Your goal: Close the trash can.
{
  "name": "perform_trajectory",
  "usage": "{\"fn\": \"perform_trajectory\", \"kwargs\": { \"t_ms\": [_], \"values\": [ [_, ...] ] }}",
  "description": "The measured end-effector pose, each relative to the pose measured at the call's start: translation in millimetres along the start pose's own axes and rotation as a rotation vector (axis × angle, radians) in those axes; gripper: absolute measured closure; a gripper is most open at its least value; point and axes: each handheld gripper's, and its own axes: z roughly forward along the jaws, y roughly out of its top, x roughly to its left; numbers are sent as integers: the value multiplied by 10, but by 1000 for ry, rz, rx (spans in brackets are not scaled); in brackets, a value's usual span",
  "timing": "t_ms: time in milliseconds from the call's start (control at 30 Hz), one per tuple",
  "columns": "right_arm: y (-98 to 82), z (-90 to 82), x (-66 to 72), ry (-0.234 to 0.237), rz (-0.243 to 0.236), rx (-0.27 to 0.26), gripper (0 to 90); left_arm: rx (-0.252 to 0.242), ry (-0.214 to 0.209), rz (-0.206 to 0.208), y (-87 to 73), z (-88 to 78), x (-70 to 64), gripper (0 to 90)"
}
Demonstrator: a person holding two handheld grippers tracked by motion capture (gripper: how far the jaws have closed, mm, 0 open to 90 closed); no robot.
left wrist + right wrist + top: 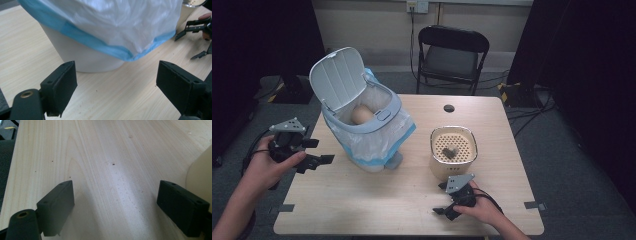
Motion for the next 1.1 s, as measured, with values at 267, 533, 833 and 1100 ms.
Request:
{"fn": "perform_trajectory", "kwargs": {
  "t_ms": [267,533,833,1100],
  "values": [
    [0,0,-1,0,0,0,135,-4,15,-8,196,-67,48,162],
    [0,0,0,0,0,0,135,-14,36,-9,408,-97,135,163],
    [0,0,-1,2,0,0,135,-10,76,-1,637,-142,297,164],
    [0,0,-2,2,0,0,135,-26,97,5,837,-185,478,165]
  ]
}}
